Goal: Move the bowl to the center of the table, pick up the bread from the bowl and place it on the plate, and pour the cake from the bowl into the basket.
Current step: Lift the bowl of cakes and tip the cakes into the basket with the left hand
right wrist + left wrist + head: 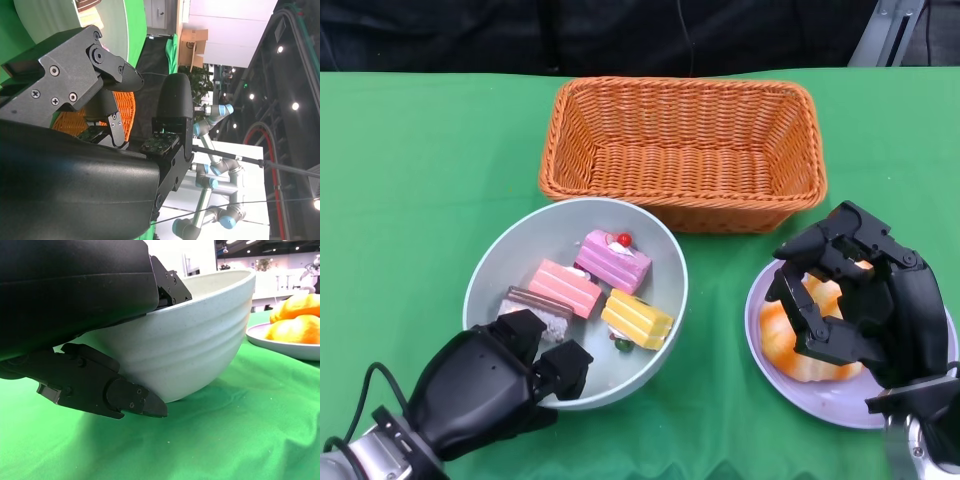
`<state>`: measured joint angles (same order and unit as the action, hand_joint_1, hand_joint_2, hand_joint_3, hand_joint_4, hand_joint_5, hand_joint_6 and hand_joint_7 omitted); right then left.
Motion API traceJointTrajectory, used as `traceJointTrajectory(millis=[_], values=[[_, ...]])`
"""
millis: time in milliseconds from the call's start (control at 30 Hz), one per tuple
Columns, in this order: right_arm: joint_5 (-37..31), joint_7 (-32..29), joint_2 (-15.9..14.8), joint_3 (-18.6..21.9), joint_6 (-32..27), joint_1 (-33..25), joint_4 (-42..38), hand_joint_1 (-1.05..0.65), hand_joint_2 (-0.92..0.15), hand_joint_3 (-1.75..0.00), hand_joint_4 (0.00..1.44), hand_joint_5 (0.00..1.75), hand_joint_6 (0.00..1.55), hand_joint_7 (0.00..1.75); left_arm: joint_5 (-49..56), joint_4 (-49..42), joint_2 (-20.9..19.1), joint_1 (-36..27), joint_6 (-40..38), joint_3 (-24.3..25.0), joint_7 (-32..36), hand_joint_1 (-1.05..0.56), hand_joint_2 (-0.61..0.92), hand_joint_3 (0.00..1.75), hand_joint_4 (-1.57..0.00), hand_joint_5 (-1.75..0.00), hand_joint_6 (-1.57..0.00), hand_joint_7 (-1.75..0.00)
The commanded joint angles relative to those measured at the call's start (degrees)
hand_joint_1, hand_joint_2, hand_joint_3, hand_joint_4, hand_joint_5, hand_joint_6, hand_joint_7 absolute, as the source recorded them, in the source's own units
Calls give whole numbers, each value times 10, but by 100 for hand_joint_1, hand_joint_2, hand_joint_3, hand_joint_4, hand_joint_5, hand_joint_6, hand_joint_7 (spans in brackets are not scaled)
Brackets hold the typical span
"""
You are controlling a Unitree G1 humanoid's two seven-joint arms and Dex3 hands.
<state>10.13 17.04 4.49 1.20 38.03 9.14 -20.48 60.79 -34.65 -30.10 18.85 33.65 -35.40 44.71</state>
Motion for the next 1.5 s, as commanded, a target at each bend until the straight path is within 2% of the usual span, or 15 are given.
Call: traceJointTrajectory(millis=[33,633,1033,1133,1267,1500], values=[[-4,-9,1,4,18,8,-9,0,-54,-99,72,158,68,120,-8,12,-22,5,10,18,27,-18,92,15,-56,-175,-37,-175],[-7,-23,3,2,32,18,-34,1,-56,-98,74,156,72,115,-4,27,-44,8,34,45,59,-20,89,5,-56,-175,-41,-175],[-15,-35,4,4,38,24,-44,0,-56,-99,75,156,71,116,-4,31,-61,11,74,52,82,-14,92,3,-60,-175,-39,-175],[-18,-38,3,4,37,26,-46,-1,-55,-98,76,156,72,116,-9,42,-67,6,99,57,92,-14,92,6,-58,-175,-36,-175],[-27,-43,2,3,42,28,-52,-2,-56,-96,75,156,71,115,-26,67,-73,4,140,73,91,-10,92,30,-59,-175,-42,-175],[-29,-43,3,1,42,29,-57,-1,-57,-92,75,158,71,116,-51,109,-67,9,177,112,66,-10,92,40,-58,-175,-42,-175]])
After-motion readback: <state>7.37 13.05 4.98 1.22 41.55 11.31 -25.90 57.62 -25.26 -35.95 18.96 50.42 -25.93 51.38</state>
